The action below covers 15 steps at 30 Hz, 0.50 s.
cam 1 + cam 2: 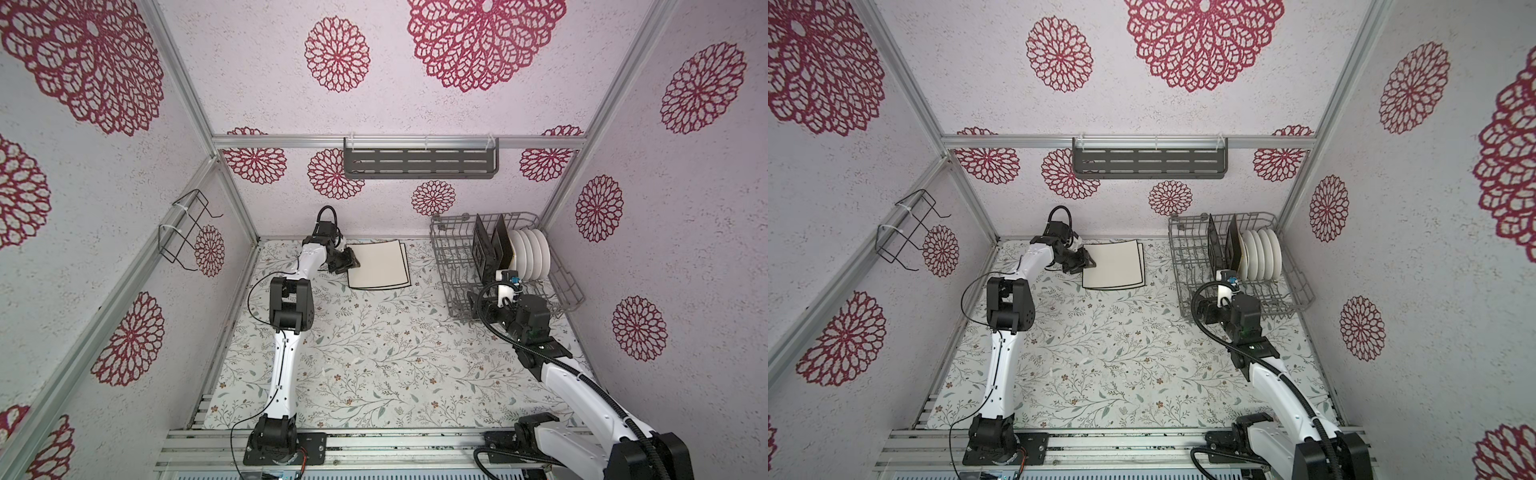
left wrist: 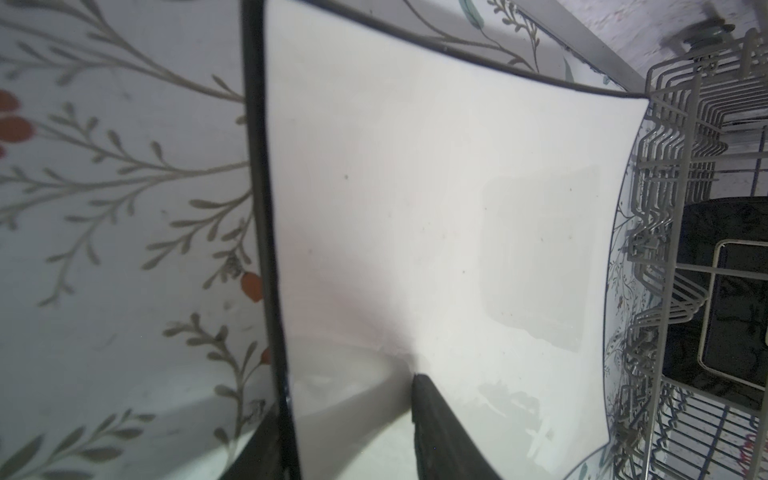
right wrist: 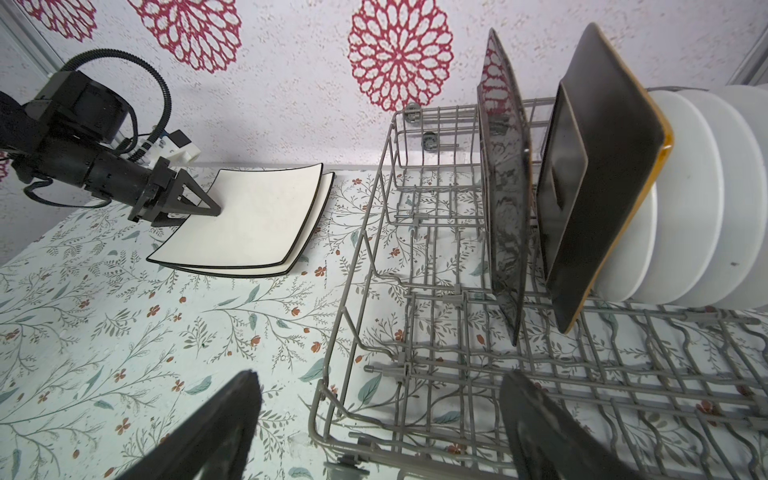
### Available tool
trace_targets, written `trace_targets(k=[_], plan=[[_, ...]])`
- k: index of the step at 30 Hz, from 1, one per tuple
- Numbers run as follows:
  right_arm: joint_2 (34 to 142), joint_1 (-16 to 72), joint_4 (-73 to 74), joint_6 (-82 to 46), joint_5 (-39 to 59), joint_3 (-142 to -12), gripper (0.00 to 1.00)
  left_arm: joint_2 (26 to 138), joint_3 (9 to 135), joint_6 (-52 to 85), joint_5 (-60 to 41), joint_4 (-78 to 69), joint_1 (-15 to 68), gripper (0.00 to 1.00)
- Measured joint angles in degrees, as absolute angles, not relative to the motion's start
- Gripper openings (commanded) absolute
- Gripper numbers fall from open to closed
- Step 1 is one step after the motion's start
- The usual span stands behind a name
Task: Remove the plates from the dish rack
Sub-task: 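Open the left gripper and lift it off the stacked plates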
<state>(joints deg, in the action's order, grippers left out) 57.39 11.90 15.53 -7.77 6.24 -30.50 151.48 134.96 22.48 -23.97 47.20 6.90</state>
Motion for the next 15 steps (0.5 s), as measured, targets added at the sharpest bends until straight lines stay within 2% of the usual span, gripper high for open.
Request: trace_targets(k=[15], plan=[[59.3, 11.9, 16.0, -8.2, 6.3, -30.5, 0.93, 151.5, 137.0, 19.2, -17.1, 48.4, 9.5, 0.46]])
